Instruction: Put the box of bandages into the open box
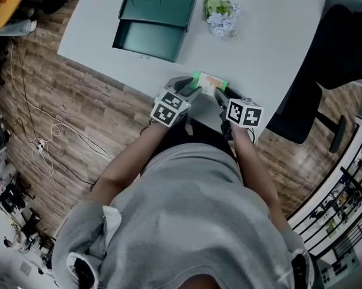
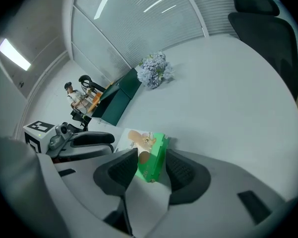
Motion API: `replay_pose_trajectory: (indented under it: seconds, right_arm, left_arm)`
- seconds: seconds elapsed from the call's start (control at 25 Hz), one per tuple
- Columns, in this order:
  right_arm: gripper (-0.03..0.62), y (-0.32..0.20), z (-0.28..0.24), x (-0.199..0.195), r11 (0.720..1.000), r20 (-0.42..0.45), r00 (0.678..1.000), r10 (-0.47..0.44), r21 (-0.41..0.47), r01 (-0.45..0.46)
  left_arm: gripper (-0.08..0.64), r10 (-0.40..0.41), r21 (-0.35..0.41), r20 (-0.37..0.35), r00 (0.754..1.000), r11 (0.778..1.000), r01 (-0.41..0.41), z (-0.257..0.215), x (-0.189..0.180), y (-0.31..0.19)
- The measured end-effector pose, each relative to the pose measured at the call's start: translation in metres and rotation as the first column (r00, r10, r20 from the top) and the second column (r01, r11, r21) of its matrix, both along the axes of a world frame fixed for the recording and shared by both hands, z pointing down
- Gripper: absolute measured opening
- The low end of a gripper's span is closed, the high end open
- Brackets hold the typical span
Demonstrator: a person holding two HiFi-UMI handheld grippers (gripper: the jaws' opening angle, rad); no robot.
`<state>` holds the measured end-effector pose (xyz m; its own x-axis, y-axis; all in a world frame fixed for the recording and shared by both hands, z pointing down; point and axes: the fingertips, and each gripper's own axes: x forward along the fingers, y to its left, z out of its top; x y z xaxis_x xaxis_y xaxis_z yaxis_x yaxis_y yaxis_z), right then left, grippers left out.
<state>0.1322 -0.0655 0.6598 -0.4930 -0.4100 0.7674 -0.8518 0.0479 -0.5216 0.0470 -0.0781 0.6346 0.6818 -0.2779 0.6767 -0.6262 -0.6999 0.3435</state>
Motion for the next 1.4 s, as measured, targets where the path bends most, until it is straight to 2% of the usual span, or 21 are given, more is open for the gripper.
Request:
replay_pose_trajectory:
  seconds: [0.2,0.4,0.52,0.72,0.88,1.08,1.24,1.4]
  right_arm:
    - [0.167,0.000,0.001,-0.005,1.000,-0.011,1.000,-0.014,-0.009,0.014]
    - [0.166,0.000,0.002,-0.003,1.000,-0.007,1.000,0.006,-0.020,-0.006]
    - [0.120,0.000,0.004,0.001,0.999,0.018,0.999,0.041,-0.023,-0.041]
    - [0.081,-0.003,-0.002,-0.002,0.999,0.050,0.998,0.045,0.002,-0.045]
    - [0.067,-0.006,-0.014,-0.006,0.998,0.066,0.997,0.045,0.033,-0.047]
    - [0.064,-0.021,-0.042,-0.014,0.992,0.103,0.994,0.046,0.113,-0.057]
    - [0.064,-0.037,-0.066,-0.020,0.983,0.115,0.993,0.025,0.176,-0.045]
    - [0.064,-0.056,-0.089,-0.039,0.969,0.113,0.992,-0.048,0.245,0.019]
  left_arm:
    - [0.183,0.010,-0.068,-0.026,1.000,0.998,-0.012,0.007,0.013,0.009]
    - [0.196,0.002,-0.074,-0.024,1.000,0.997,-0.004,0.008,0.014,0.010]
    - [0.196,-0.005,-0.085,-0.029,1.000,0.996,0.003,0.008,0.013,0.010]
    - [0.196,-0.075,-0.083,-0.067,0.995,0.994,0.070,0.001,0.008,0.002]
    - [0.178,-0.113,-0.040,-0.086,0.990,0.993,0.110,-0.015,0.002,-0.009]
    - [0.156,-0.124,0.073,-0.101,0.987,0.989,0.132,-0.045,-0.004,-0.029]
    - [0.101,-0.176,0.134,-0.128,0.976,0.972,0.192,-0.068,-0.017,-0.044]
    - [0.097,-0.223,0.194,-0.116,0.968,0.951,0.242,-0.084,-0.038,-0.060]
